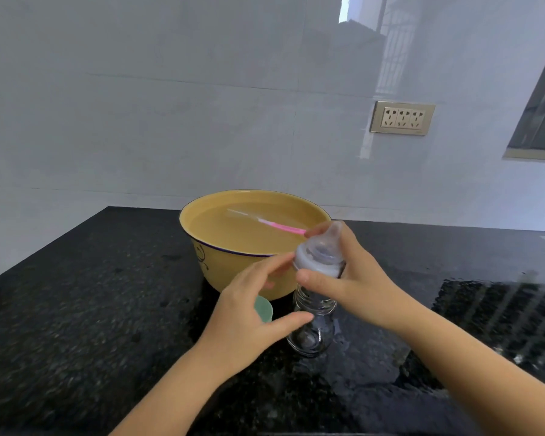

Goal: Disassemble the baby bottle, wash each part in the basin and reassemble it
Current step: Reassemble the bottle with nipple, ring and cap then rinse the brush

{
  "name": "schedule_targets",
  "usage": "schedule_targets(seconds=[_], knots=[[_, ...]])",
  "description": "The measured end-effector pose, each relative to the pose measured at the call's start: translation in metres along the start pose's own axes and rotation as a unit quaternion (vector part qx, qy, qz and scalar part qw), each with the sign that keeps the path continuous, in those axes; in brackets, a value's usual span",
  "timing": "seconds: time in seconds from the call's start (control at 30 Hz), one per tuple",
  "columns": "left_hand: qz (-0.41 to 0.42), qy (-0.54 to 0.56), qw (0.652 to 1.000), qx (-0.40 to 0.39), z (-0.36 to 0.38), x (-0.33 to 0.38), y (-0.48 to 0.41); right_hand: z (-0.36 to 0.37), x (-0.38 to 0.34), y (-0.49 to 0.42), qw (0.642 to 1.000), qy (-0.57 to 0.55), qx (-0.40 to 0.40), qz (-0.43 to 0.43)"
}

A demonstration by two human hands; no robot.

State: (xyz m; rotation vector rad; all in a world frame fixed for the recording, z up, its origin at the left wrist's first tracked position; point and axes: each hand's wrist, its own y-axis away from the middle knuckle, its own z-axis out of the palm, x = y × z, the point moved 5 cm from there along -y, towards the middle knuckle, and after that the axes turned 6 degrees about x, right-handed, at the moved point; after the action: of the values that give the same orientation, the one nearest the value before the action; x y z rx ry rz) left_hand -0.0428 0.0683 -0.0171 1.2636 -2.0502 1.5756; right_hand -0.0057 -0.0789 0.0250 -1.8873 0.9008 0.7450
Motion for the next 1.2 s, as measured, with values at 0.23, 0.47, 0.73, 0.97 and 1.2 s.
schedule_targets(seconds=[0.23, 0.47, 0.73, 0.97, 1.2], knots=[[-0.058, -0.021, 0.995, 0.078, 0.011, 0.008, -0.012, 0.012, -0.002, 0.005, 0.999, -0.033, -0.013, 0.024], [-0.074, -0.033, 0.996, 0.027, 0.005, -0.002, -0.011, -0.008, 0.004, -0.004, 0.999, 0.043, 0.008, 0.021], [-0.153, 0.083, 0.984, 0.023, -0.004, -0.018, -0.004, -0.027, 0.016, -0.006, 0.993, -0.063, 0.046, 0.085], [-0.207, 0.205, 0.955, 0.048, 0.000, -0.026, 0.001, -0.028, 0.025, 0.006, 0.993, 0.062, 0.056, 0.084], [-0.208, 0.267, 0.941, 0.027, 0.013, -0.025, 0.002, -0.025, 0.014, 0.002, 0.964, 0.257, 0.006, 0.063]])
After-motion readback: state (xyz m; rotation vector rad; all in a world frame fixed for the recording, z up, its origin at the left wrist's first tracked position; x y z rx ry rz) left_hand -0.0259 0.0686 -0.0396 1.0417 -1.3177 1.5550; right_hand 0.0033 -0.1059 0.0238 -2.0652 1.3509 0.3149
